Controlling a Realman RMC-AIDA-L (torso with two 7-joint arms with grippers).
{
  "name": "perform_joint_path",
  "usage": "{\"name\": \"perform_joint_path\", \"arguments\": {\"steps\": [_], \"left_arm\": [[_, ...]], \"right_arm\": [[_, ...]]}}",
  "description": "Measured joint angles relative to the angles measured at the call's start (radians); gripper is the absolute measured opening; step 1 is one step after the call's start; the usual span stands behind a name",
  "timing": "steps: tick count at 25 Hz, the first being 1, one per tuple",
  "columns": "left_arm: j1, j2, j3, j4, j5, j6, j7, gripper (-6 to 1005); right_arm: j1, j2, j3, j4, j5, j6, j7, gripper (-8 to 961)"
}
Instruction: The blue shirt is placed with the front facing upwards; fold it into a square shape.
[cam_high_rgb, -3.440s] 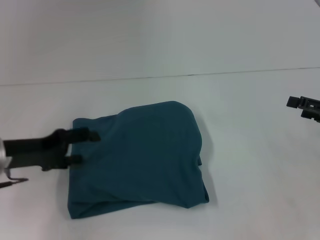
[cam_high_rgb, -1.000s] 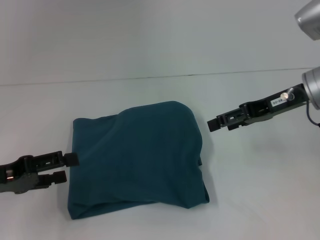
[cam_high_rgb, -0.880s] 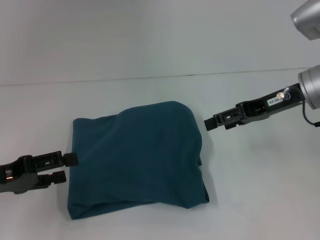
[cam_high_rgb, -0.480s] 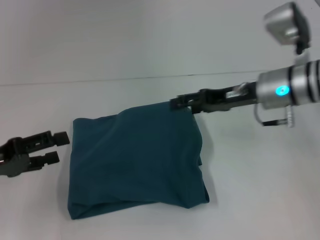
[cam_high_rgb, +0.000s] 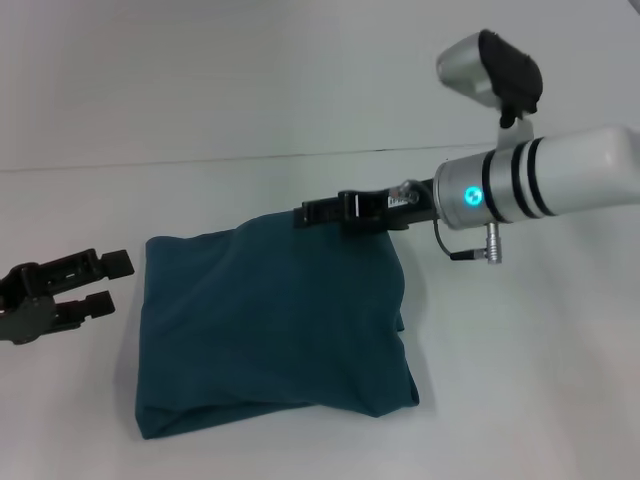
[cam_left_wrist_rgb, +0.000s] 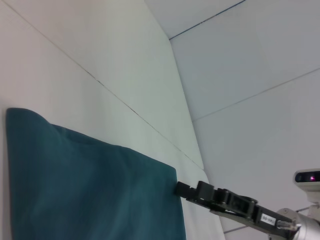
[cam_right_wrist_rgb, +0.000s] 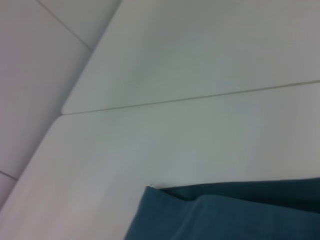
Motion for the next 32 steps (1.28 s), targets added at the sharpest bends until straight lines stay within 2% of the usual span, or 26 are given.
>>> {"name": "perform_joint_path", "arguments": {"steps": [4,11,17,20,26,32], "left_arm": [[-0.002,-0.002,0.0,-0.003,0.0,-0.005,0.0,935],[-0.003,-0.002,0.003,-0.005,0.0,-0.023,0.001,934],[-0.004,-0.002,0.001,-0.007,0.0,-0.026,0.001,934],[-0.004,-0.003,0.001,-0.007,0.0,-0.027,0.001,934],[-0.004,-0.005,0.0,-0.009,-0.014,-0.031,0.001,934],[-0.003,-0.006,0.005,-0.018,-0.023,-0.039,0.001,934]], "right_arm": [[0.012,0.004,-0.033,0.043,-0.037,0.086,0.022,927],[0.038,0.008,-0.073,0.056,-0.081,0.143,0.062,927],[-0.011,-0.004,-0.071,-0.094,-0.009,0.02,0.063,927],[-0.029,-0.006,-0.074,-0.117,0.05,-0.014,0.056,927],[0.007,0.022,-0.089,-0.011,0.066,0.066,0.008,927],[0.078,0.029,-0.128,0.13,0.069,0.223,-0.021,927]]}}
